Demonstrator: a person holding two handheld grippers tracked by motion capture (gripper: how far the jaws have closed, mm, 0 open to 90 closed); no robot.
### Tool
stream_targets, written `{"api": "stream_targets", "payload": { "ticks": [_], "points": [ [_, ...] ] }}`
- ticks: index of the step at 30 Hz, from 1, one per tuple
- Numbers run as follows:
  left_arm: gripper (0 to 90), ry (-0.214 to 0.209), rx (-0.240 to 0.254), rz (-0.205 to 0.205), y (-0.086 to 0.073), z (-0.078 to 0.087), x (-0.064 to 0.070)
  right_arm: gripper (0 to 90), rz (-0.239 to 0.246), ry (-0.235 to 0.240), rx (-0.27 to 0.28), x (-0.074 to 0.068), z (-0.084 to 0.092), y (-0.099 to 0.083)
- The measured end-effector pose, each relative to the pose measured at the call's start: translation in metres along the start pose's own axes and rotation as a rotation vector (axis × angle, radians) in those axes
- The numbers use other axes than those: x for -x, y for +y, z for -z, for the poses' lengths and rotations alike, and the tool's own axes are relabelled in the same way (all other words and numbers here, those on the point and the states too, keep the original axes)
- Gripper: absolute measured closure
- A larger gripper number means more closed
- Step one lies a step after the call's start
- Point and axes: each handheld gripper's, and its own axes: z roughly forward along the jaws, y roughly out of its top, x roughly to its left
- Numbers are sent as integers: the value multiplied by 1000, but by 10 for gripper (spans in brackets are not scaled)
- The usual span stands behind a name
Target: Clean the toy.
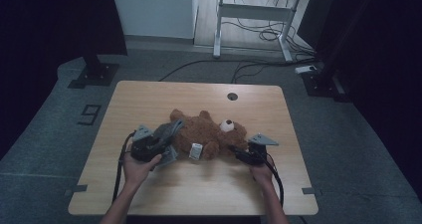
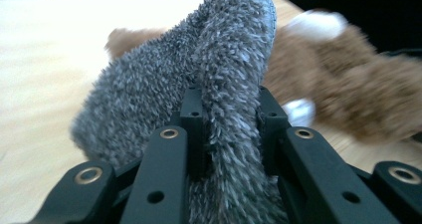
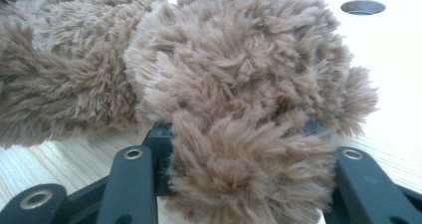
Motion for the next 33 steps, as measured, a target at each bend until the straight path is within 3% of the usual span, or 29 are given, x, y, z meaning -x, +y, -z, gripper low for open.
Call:
{"api": "stream_targets", "payload": {
  "ticks": [6,10,13,16,19,23,27,33],
  "points": [
    [721,-59,-3,-80,23,-26,42,506,-1,1,0,0,0,0],
    [721,-102,-39,-114,25,-53,67,506,1,0,0,0,0,0],
    [720,-110,-82,-126,18,-75,77,506,1,-1,0,0,0,0],
    [721,-110,-122,-102,8,-90,70,506,5,-2,-1,0,0,0],
    [724,-134,-101,-65,1,-88,61,505,15,-2,-3,-1,0,0],
    [724,-99,-96,-92,-1,-74,56,505,11,1,-1,0,0,0],
    [724,-64,-79,-83,-4,-58,42,505,12,-1,-1,-1,0,0],
    [724,-1,-52,-11,-14,-35,4,504,15,1,-3,-1,0,0]
  ]
}}
